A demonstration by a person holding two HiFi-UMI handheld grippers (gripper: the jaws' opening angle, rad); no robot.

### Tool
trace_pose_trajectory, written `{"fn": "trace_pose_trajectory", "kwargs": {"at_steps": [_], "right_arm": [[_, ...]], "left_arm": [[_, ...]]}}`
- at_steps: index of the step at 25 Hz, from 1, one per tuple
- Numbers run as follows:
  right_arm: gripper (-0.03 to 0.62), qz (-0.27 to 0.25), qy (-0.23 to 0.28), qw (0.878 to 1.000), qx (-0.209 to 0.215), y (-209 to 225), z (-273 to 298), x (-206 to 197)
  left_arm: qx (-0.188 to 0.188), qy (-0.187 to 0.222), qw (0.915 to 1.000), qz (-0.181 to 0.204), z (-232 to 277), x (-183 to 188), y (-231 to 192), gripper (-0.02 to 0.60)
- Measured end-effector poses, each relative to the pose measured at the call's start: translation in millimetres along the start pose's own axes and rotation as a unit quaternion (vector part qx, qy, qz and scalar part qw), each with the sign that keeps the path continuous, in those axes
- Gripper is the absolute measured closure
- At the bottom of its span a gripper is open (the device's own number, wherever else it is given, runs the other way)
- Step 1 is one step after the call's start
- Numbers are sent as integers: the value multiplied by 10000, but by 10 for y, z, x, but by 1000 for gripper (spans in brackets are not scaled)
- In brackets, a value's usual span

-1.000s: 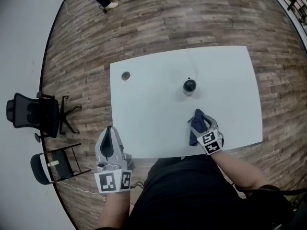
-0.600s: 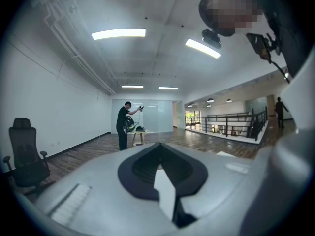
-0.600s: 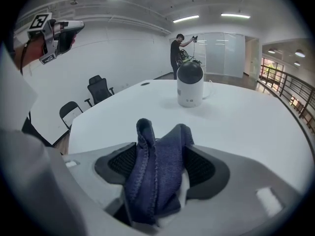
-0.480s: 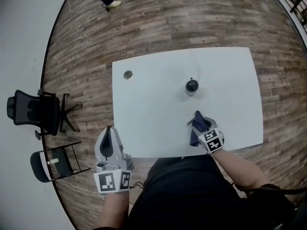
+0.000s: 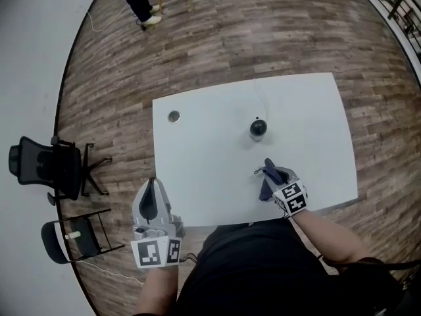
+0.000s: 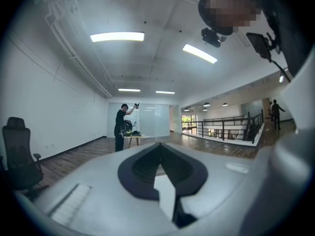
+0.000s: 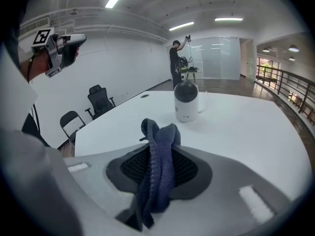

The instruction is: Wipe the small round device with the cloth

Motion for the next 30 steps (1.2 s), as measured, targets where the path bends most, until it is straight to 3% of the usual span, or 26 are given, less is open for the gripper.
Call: {"fn": "trace_pose_trajectory", "kwargs": {"at_steps": [16, 21, 30], "right_arm": [[490, -207, 1278, 9884, -799, 708, -261, 1242], [490, -264, 1438, 9851, -901, 860, -189, 1458], [490, -312, 1581, 9833, -850, 1076, 73, 1753]], "left_arm": [[-207, 272, 9993, -129, 119, 46, -42, 575], [-76, 268, 9996, -100, 39, 55, -105, 575], [485, 177, 9986, -123, -169, 24, -277, 575]]}}
Point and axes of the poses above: the fingertips, and each gripper's own axes: z forward along the fingers, y to its right, x out of its top, the point moved 4 cm from there along -z, backward along the fingers, and after that the axes turned 10 degrees about -z, right-handed, at the moved point
